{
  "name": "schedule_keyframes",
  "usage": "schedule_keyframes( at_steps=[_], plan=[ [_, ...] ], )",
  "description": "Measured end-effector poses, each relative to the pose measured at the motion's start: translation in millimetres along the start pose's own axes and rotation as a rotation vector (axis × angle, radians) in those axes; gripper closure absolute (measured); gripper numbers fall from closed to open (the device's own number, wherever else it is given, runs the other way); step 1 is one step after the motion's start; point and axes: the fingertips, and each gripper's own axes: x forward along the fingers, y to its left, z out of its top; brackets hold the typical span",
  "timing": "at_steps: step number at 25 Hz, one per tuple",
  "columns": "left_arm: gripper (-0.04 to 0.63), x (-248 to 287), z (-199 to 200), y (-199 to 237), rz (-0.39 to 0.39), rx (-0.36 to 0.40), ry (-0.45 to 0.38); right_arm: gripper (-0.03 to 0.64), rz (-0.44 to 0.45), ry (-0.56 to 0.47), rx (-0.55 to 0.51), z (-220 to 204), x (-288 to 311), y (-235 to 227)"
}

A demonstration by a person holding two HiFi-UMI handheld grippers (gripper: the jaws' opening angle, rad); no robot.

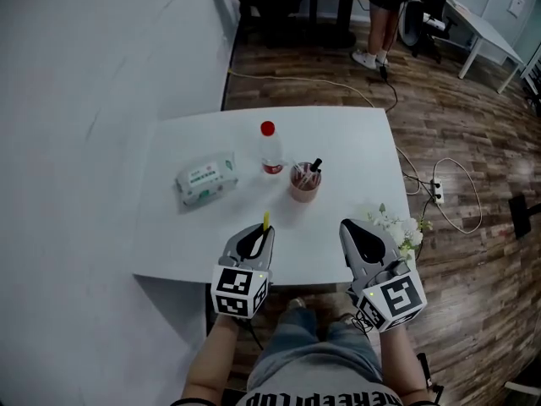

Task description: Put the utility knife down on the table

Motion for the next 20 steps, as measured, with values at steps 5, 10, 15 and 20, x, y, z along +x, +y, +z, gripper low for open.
schedule_keyframes(
  at_steps=[5,10,15,20],
  plan=[
    [0.529,22.9,-36.6,6.7,-0.017,0.058,0.136,0.615,-0.024,0.019,0.0,-3.7,1.5,-3.1],
    [0.529,39.8,-62.6,14.5,-0.023,0.114,0.226,0.615,-0.047,0.042,0.004,-9.1,2.6,-5.5],
    [0.529,52.6,-84.2,20.0,-0.02,0.205,0.332,0.615,-0.06,0.054,0.006,-12.6,2.7,-8.5],
    [0.529,62.0,-105.3,24.2,-0.008,0.317,0.435,0.615,-0.072,0.068,0.005,-15.6,2.7,-11.3]
  ],
)
